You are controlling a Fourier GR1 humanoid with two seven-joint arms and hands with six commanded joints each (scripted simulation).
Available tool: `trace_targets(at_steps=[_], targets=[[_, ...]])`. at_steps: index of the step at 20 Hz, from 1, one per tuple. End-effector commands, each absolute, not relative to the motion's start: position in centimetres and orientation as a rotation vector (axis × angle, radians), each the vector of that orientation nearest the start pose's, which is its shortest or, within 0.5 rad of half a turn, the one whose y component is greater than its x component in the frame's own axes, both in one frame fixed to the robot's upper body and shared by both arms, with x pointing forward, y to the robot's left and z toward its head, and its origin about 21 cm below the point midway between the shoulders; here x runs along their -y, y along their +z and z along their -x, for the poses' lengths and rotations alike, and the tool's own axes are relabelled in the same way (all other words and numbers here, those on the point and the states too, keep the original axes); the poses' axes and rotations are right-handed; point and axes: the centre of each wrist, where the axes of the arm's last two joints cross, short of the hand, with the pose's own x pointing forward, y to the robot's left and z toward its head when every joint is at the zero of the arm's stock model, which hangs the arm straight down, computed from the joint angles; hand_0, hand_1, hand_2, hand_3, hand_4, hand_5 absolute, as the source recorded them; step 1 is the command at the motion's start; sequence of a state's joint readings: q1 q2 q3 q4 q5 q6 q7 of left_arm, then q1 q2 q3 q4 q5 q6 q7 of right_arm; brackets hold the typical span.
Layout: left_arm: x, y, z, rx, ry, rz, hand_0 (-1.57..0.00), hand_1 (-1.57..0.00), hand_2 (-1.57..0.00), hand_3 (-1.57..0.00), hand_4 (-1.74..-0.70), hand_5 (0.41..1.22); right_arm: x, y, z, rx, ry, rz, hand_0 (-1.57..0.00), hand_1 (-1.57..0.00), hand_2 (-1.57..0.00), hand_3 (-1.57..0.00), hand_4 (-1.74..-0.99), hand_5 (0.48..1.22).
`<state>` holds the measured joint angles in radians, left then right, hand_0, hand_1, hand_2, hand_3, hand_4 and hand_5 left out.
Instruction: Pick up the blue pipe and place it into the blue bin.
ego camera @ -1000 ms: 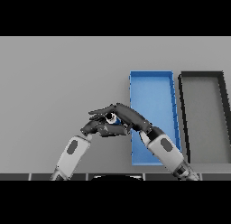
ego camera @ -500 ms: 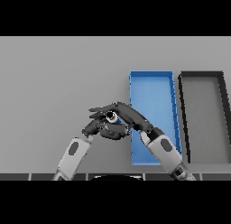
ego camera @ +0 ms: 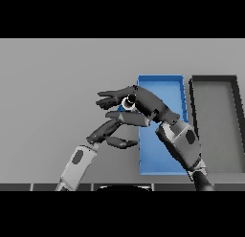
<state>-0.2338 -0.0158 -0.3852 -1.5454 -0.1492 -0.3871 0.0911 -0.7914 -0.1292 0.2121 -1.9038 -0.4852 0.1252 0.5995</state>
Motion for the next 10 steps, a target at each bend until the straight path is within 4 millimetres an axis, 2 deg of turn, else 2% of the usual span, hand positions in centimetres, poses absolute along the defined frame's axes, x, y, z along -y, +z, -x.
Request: trace_targets(at_steps=[1, 5, 7, 10], targets=[[-10.4, 4.5, -27.0, 1.556, -0.878, 0.464, 0.00, 0.00, 0.00, 0.00, -0.91, 0.437, 11.7, 28.5, -27.8, 1.843, 0.730, -0.726, -1.57, -1.57, -1.57, -1.57, -1.741, 1.221], [-11.1, 4.8, -27.1, 1.544, -0.874, 0.434, 0.00, 0.00, 0.00, 0.00, -0.90, 0.430, 14.7, 33.0, -29.5, 1.986, 0.554, -0.498, -1.57, -1.57, -1.57, -1.57, -1.741, 1.221], [-10.9, 5.0, -27.2, 1.551, -0.882, 0.437, 0.00, 0.00, 0.00, 0.00, -0.89, 0.425, 16.5, 33.4, -30.8, 1.972, 0.479, -0.408, -1.57, -1.57, -1.57, -1.57, -1.741, 1.221], [-10.9, 4.9, -27.2, 1.548, -0.881, 0.439, 0.00, 0.00, 0.00, 0.00, -0.89, 0.412, 19.7, 33.1, -32.5, 1.948, 0.395, -0.283, -1.57, -1.57, -1.57, -1.57, -1.741, 1.221]])
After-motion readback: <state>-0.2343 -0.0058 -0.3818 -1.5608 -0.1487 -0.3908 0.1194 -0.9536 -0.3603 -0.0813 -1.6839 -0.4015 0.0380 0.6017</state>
